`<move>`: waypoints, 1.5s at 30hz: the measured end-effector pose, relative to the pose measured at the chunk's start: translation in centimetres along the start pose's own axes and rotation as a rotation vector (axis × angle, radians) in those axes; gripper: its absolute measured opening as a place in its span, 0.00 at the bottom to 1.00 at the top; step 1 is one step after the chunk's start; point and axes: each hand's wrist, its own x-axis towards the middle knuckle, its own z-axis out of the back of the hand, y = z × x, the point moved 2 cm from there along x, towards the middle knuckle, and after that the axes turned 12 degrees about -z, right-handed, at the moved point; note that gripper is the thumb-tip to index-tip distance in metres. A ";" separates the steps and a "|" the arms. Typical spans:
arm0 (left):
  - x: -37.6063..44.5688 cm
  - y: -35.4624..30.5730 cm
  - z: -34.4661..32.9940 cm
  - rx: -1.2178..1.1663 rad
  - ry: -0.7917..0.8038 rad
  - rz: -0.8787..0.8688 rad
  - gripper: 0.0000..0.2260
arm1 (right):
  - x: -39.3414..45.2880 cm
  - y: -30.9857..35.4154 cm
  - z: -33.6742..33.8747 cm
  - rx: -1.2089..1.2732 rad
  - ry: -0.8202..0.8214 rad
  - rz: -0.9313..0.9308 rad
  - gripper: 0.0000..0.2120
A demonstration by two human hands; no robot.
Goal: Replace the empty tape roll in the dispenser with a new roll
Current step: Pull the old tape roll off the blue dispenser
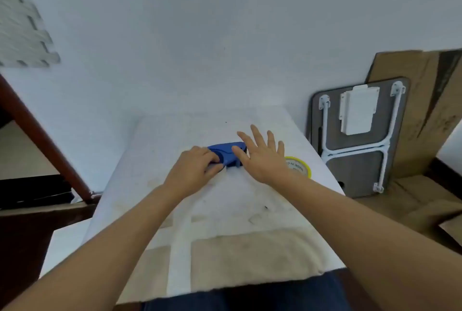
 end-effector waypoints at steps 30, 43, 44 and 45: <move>-0.6 0.3 2.5 -1.493 -0.281 0.631 0.11 | 1.1 0.3 -2.9 1.337 0.293 -0.305 0.19; -1.0 -2.1 -0.1 -1.956 -0.506 0.833 0.09 | -0.2 1.5 -3.5 1.502 0.415 -0.210 0.23; -1.0 -2.2 0.1 -1.804 -0.488 0.851 0.11 | -0.2 1.3 -3.4 1.498 0.393 -0.210 0.22; -1.0 -2.3 0.4 -1.632 -0.447 0.845 0.13 | -0.2 1.1 -3.3 1.490 0.377 -0.206 0.21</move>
